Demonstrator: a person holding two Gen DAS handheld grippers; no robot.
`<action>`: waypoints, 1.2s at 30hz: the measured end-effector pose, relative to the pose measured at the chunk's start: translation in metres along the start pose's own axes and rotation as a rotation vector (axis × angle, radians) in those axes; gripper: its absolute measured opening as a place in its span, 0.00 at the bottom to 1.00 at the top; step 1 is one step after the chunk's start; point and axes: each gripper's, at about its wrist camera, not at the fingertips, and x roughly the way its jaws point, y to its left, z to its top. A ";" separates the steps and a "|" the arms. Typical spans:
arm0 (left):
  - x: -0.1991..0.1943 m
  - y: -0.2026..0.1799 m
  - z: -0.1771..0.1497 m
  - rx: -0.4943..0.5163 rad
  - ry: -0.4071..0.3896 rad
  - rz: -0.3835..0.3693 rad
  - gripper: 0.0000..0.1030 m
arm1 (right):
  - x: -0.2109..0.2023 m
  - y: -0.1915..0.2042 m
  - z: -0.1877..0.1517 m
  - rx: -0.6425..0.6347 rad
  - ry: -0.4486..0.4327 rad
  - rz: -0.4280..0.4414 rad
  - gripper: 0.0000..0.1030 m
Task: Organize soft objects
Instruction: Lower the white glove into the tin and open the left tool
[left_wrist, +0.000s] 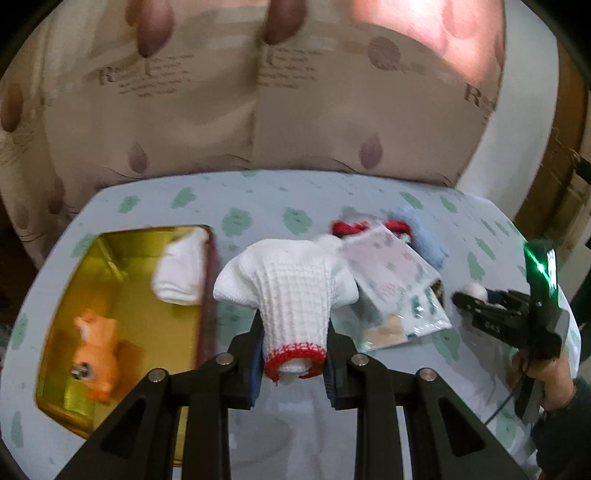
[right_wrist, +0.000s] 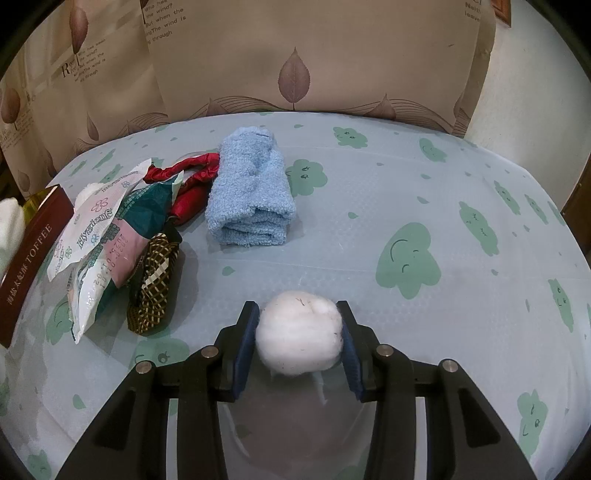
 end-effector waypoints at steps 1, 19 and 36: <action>-0.003 0.006 0.002 -0.008 -0.005 0.009 0.25 | 0.000 0.000 0.000 0.000 0.000 0.000 0.40; -0.011 0.114 0.017 -0.175 0.004 0.177 0.25 | 0.000 0.001 0.000 -0.001 0.000 -0.001 0.40; 0.039 0.170 0.039 -0.281 0.087 0.206 0.25 | 0.000 0.001 0.000 -0.001 -0.003 -0.001 0.40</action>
